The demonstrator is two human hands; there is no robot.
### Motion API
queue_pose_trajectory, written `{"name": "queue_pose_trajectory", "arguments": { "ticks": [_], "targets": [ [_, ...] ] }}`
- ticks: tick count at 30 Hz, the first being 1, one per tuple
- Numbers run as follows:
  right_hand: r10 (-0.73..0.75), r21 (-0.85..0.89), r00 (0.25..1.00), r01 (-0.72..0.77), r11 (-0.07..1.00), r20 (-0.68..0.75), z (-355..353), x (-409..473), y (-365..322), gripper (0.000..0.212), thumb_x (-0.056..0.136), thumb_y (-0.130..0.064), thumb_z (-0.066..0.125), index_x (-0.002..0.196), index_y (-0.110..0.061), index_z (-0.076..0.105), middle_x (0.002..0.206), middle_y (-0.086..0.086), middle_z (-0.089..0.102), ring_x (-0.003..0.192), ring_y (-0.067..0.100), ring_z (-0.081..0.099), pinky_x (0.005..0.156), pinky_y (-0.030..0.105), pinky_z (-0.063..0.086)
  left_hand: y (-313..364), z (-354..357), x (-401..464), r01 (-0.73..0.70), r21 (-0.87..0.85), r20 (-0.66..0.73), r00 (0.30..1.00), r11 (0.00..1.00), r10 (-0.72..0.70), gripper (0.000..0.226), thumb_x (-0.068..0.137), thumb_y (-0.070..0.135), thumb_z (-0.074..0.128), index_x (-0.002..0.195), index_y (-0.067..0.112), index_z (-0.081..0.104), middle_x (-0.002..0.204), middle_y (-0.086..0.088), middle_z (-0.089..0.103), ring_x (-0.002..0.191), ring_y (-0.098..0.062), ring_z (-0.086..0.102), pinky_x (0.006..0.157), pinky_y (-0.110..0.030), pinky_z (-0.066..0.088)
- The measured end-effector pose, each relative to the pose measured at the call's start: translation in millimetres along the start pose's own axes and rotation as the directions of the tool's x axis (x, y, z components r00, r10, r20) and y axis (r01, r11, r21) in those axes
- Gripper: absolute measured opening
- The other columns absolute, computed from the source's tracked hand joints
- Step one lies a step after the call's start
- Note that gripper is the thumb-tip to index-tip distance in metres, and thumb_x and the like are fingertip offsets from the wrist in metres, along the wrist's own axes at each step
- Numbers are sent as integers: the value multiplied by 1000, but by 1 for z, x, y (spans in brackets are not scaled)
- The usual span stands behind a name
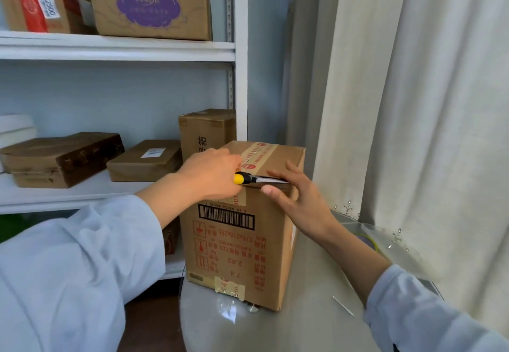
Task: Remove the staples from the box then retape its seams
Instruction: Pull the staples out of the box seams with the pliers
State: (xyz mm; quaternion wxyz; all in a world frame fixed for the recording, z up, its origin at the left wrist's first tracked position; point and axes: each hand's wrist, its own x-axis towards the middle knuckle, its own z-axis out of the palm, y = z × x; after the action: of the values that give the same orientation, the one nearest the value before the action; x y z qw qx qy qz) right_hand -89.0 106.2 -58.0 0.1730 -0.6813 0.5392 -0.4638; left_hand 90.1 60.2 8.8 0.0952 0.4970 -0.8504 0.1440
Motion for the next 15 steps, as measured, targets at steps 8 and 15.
{"name": "queue_pose_trajectory", "arguments": {
  "ticks": [8, 15],
  "targets": [
    [-51, 69, 999, 51, 996, 1, -1, 7, -4, 21, 83, -33, 70, 102, -25, 74, 90, -21, 67, 89, -8, 59, 73, 7, 43, -10, 2, -11, -121, -145, 132, 981, 982, 141, 49, 81, 37, 63, 125, 31, 42, 122, 2, 43, 112, -16, 41, 88, -32, 43],
    [-13, 60, 1000, 14, 998, -20, 0, 8, -8, 30, 83, -34, 69, 111, -22, 70, 98, -17, 65, 97, 2, 58, 76, 7, 41, -17, 6, -19, -163, -88, 4, 987, 983, 164, 34, 93, 42, 50, 125, 30, 47, 109, 3, 46, 93, -11, 46, 68, -24, 42]
  ]
}}
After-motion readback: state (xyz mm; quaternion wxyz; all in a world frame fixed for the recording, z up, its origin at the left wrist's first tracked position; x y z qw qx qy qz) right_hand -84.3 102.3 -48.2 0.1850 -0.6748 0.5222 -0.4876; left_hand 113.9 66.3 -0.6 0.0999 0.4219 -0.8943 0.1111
